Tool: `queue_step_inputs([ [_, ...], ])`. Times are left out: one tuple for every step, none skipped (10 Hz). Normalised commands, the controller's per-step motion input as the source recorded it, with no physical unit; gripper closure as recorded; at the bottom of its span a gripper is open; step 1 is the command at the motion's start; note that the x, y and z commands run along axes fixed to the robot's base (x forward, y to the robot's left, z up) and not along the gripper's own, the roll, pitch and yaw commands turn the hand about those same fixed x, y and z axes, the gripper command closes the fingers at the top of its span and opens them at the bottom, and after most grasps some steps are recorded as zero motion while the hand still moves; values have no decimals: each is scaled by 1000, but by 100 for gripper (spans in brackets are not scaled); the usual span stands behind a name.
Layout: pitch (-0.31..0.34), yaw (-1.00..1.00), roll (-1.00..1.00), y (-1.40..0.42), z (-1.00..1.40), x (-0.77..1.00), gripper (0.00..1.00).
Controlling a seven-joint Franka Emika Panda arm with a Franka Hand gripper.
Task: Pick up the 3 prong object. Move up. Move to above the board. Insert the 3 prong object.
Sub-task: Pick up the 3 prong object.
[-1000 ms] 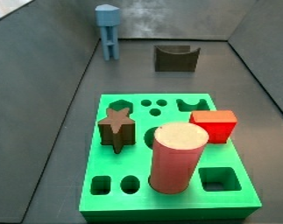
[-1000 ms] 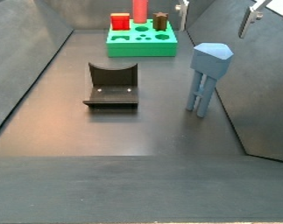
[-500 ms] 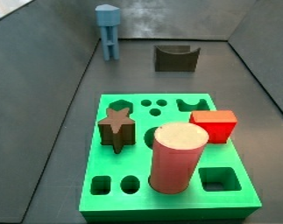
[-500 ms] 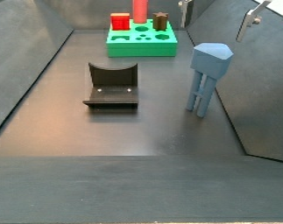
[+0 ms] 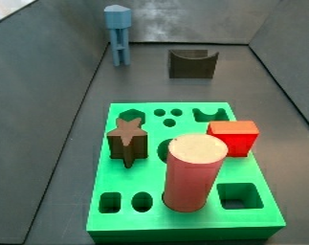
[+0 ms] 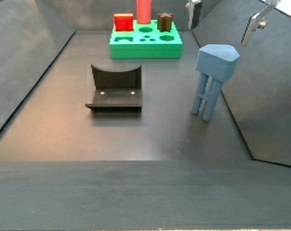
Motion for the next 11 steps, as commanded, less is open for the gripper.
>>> queue_step_inputs([
  [-27,-183,17,-3,-280,0,0],
  [-9,-177,20,0,-183,-66,0],
  [0,-126,44,0,-177,-146,0],
  [0,-129,47,0,-191,-149,0],
  [0,-137,44,0,-226,-151,0],
  [-4,-143,50,0,-274,-163,0],
  [-16,-151,31,0,-269,-111,0],
  [-59,-223,4,0,-289,0,0],
  [-106,-266,0,0,-269,0,0],
  [-164,-354,0,0,-231,0,0],
  [-153,-331,0,0,-277,0,0],
])
